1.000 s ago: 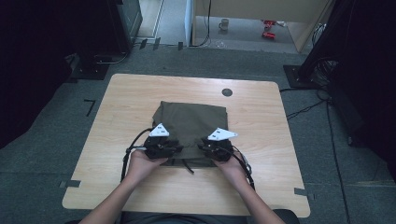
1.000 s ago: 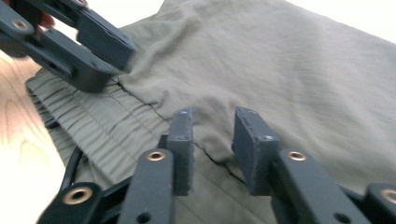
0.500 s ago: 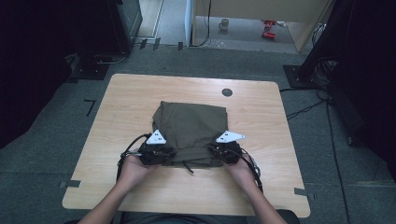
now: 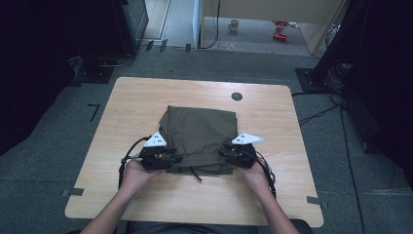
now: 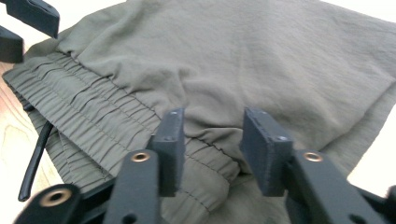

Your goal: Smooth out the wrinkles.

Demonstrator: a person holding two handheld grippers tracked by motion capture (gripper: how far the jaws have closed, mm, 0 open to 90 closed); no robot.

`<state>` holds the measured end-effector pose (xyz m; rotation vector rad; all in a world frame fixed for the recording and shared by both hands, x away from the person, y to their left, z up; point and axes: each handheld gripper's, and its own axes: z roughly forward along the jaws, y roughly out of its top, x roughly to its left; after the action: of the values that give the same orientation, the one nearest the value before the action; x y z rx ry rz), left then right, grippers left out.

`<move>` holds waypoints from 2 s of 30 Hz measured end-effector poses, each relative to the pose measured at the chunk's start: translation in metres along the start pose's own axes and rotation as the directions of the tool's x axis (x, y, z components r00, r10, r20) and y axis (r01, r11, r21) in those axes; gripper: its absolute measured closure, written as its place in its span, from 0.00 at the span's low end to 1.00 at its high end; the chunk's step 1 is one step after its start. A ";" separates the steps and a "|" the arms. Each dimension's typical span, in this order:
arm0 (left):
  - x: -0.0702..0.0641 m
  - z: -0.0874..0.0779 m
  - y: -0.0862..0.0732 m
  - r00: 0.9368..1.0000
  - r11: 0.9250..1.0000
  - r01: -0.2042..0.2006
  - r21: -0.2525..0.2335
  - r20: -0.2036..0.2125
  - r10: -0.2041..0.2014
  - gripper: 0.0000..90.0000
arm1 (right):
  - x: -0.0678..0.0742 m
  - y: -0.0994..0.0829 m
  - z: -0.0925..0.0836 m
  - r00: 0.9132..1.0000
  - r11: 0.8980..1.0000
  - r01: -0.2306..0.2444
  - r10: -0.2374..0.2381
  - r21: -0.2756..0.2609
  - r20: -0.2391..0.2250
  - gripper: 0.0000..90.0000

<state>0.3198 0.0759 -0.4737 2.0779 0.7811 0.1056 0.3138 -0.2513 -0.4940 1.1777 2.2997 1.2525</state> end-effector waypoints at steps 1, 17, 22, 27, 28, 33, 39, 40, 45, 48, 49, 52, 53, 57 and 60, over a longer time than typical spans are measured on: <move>0.001 -0.002 0.000 1.000 1.000 0.003 -0.006 -0.001 -0.003 0.57 | -0.002 0.000 0.000 1.000 1.000 0.003 -0.003 -0.003 0.001 0.62; 0.024 -0.026 -0.008 0.998 0.999 0.016 -0.034 -0.059 -0.018 0.49 | -0.027 -0.005 -0.015 0.999 0.999 -0.031 0.033 -0.035 0.040 0.52; 0.032 -0.031 -0.012 0.996 0.999 0.024 -0.042 -0.080 -0.027 0.49 | -0.036 -0.008 -0.020 0.998 0.998 -0.043 0.045 -0.047 0.054 0.48; 0.042 -0.036 -0.016 0.993 0.998 0.036 -0.050 -0.111 -0.041 0.48 | -0.046 -0.012 -0.025 0.996 0.997 -0.053 0.056 -0.049 0.069 0.45; 0.043 -0.037 -0.016 0.993 0.998 0.041 -0.052 -0.113 -0.046 0.48 | -0.048 -0.013 -0.026 0.996 0.997 -0.057 0.060 -0.048 0.073 0.45; 0.053 -0.042 -0.021 0.989 0.997 0.058 -0.056 -0.136 -0.066 0.47 | -0.056 -0.017 -0.030 0.993 0.997 -0.064 0.068 -0.045 0.100 0.43; 0.065 -0.044 -0.028 0.983 0.997 0.073 -0.039 -0.167 -0.078 0.46 | -0.065 -0.023 -0.033 0.988 0.997 -0.063 0.067 -0.033 0.140 0.42; 0.067 -0.044 -0.029 0.982 0.997 0.074 -0.037 -0.173 -0.079 0.46 | -0.067 -0.024 -0.034 0.987 0.998 -0.062 0.066 -0.030 0.147 0.41; 0.077 -0.045 -0.035 0.976 0.995 0.095 -0.029 -0.196 -0.099 0.45 | -0.074 -0.029 -0.037 0.984 0.997 -0.074 0.079 -0.033 0.162 0.39; 0.083 -0.046 -0.039 0.971 0.994 0.102 -0.028 -0.216 -0.106 0.45 | -0.080 -0.032 -0.038 0.982 0.995 -0.091 0.095 -0.031 0.166 0.38; 0.084 -0.046 -0.040 0.969 0.994 0.102 -0.029 -0.222 -0.106 0.45 | -0.082 -0.033 -0.039 0.980 0.995 -0.095 0.099 -0.028 0.171 0.38; 0.088 -0.045 -0.043 0.964 0.994 0.106 -0.021 -0.245 -0.108 0.45 | -0.088 -0.036 -0.040 0.976 0.994 -0.108 0.110 -0.023 0.186 0.37; 0.089 -0.045 -0.044 0.962 0.994 0.108 -0.019 -0.251 -0.109 0.45 | -0.090 -0.037 -0.041 0.975 0.993 -0.112 0.114 -0.024 0.190 0.37; 0.094 -0.046 -0.047 0.955 0.993 0.115 -0.013 -0.273 -0.114 0.45 | -0.096 -0.040 -0.043 0.970 0.991 -0.130 0.133 -0.026 0.204 0.36; 0.098 -0.046 -0.049 0.950 0.992 0.123 -0.010 -0.287 -0.120 0.44 | -0.100 -0.042 -0.045 0.966 0.990 -0.141 0.144 -0.029 0.213 0.36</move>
<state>0.3575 0.1848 -0.5042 2.0408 1.0848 0.3435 0.3296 -0.3658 -0.5149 1.4213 2.0792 1.1227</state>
